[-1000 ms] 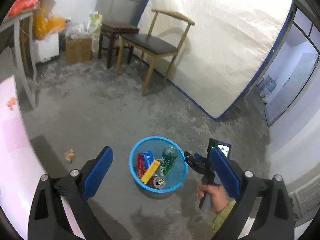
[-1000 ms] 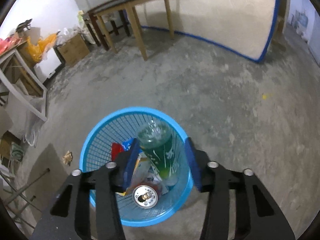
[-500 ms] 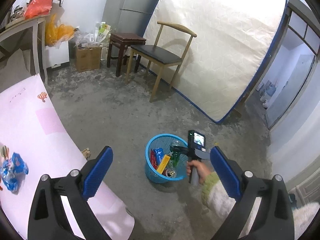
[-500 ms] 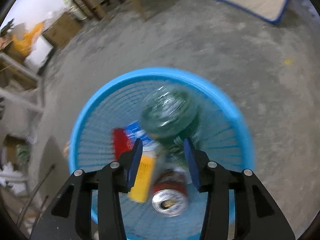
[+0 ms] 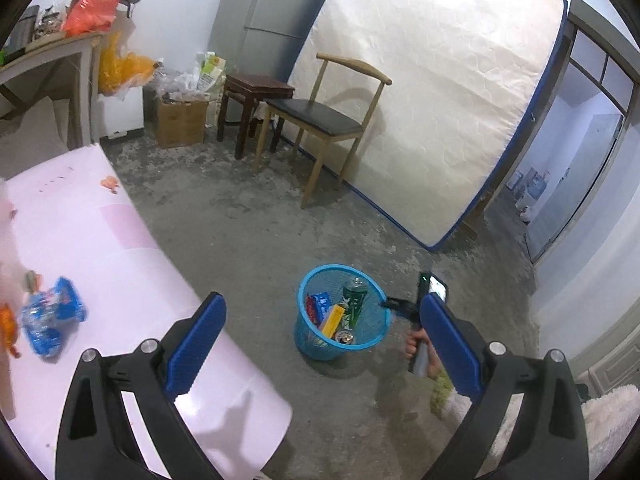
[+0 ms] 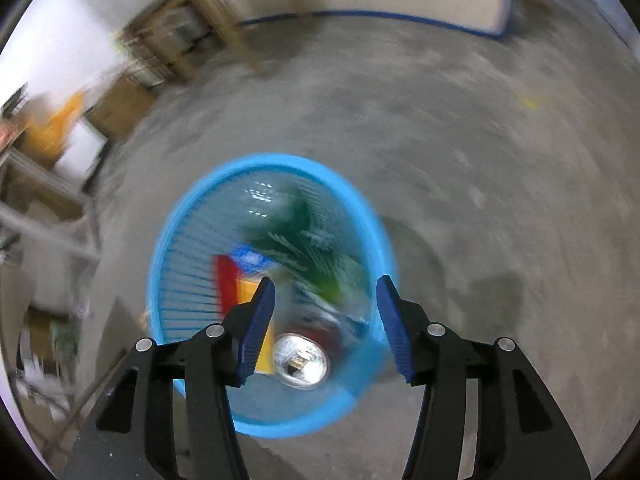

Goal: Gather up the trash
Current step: 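Move both tools back toward the table of trash, then grasp the beige cloth with the left gripper while the right gripper grasps the blue wrapper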

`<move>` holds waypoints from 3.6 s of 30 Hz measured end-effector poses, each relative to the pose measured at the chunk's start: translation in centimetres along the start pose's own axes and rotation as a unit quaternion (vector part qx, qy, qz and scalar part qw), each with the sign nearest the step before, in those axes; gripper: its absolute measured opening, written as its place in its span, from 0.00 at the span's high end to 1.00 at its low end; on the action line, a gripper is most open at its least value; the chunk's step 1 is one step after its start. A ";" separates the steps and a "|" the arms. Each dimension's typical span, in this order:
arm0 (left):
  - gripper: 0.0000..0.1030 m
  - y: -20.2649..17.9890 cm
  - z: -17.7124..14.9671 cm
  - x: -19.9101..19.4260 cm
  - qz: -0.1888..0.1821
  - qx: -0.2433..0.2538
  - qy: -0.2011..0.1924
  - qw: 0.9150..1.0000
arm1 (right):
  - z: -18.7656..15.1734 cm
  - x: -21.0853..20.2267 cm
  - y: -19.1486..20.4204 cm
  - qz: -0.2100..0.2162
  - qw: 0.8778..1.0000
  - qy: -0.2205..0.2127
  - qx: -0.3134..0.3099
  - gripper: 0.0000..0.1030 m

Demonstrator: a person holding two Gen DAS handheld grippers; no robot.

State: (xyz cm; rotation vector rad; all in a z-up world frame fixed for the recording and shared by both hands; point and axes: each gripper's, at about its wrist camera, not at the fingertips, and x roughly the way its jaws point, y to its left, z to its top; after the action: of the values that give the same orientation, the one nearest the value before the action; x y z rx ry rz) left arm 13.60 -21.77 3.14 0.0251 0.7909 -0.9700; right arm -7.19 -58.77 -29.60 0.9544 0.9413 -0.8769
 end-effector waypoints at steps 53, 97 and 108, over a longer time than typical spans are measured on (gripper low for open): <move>0.07 4.4 -3.7 -5.2 0.061 -0.048 0.023 0.997 | 5.7 8.4 2.9 -0.045 0.993 0.084 -0.076 0.45; 0.07 22.9 -12.3 -18.2 0.307 -0.178 -0.011 0.935 | -28.8 -24.1 41.7 0.243 0.777 -0.045 -0.579 0.21; 0.07 25.8 -6.5 -17.8 0.223 -0.154 -0.067 0.960 | -27.7 -22.7 43.3 0.231 0.787 -0.033 -0.572 0.21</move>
State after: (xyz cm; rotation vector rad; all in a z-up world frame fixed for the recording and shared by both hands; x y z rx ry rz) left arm 23.39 8.67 1.06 -0.1265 0.7607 -0.4108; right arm 17.58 -14.77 -4.87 0.0475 0.9015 0.1624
